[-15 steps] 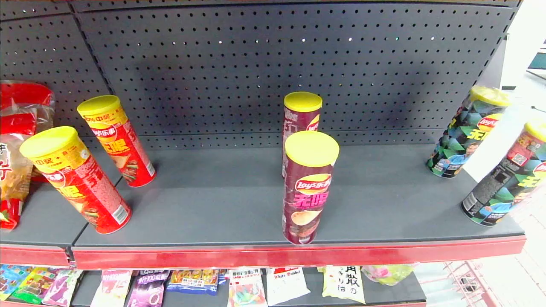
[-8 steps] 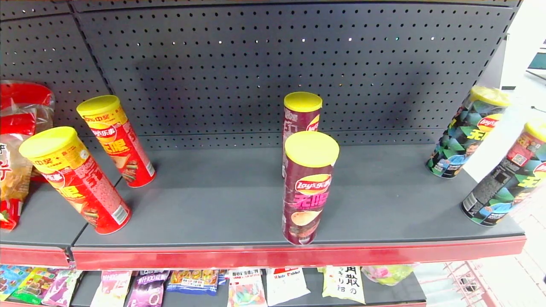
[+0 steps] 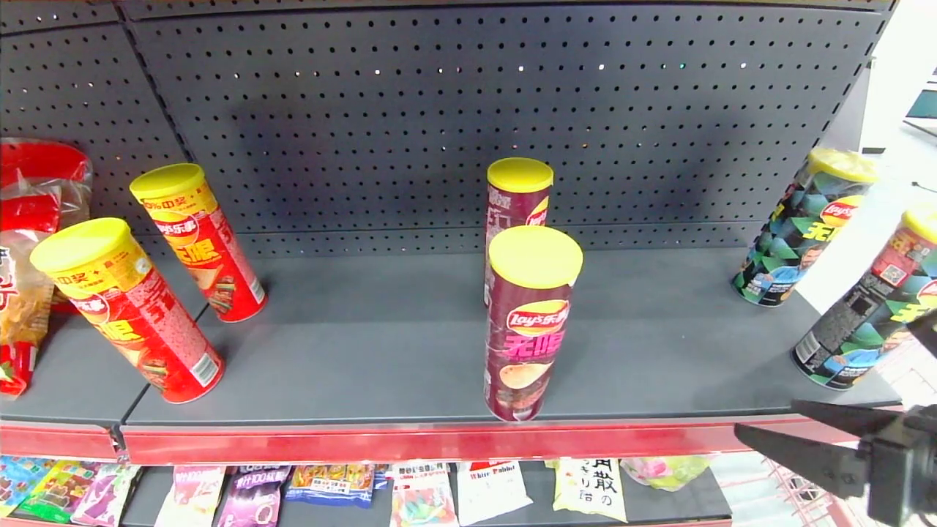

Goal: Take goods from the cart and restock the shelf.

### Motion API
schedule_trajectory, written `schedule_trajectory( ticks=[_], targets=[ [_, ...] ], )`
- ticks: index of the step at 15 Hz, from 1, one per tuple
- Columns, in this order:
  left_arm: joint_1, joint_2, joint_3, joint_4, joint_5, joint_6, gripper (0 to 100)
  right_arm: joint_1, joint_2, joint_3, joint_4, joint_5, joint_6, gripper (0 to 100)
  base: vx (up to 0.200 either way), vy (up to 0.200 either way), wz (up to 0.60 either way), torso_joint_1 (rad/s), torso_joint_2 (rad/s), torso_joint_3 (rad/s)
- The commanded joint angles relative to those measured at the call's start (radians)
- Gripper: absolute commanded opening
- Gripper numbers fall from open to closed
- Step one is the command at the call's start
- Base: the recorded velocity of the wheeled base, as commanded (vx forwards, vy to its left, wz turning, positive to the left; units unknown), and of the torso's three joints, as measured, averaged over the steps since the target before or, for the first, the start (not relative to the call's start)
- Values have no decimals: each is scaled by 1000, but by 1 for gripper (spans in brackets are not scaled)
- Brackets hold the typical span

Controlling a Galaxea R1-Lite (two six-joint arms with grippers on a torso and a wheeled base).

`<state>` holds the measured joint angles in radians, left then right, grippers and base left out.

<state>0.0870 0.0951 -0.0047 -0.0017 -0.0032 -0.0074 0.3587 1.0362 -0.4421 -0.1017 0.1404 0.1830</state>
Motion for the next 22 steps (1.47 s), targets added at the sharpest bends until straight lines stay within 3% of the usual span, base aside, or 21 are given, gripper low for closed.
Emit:
schedule_trajectory(
  ticks=[1, 6, 15, 22],
  targets=[
    [0, 2, 0, 0, 0, 0, 100, 94, 212, -9, -121, -81, -4, 100, 0, 0, 0, 0, 0, 0],
    [0, 0, 0, 0, 0, 0, 100, 189, 397, -81, -185, -196, -11, 100, 0, 0, 0, 0, 0, 0],
    [0, 2, 0, -1, 0, 0, 100, 279, 541, -199, -188, -237, -11, 100, 0, 0, 0, 0, 0, 0],
    [0, 0, 0, 0, 0, 0, 100, 296, 602, -253, -190, -249, -17, 100, 0, 0, 0, 0, 0, 0]
  ],
)
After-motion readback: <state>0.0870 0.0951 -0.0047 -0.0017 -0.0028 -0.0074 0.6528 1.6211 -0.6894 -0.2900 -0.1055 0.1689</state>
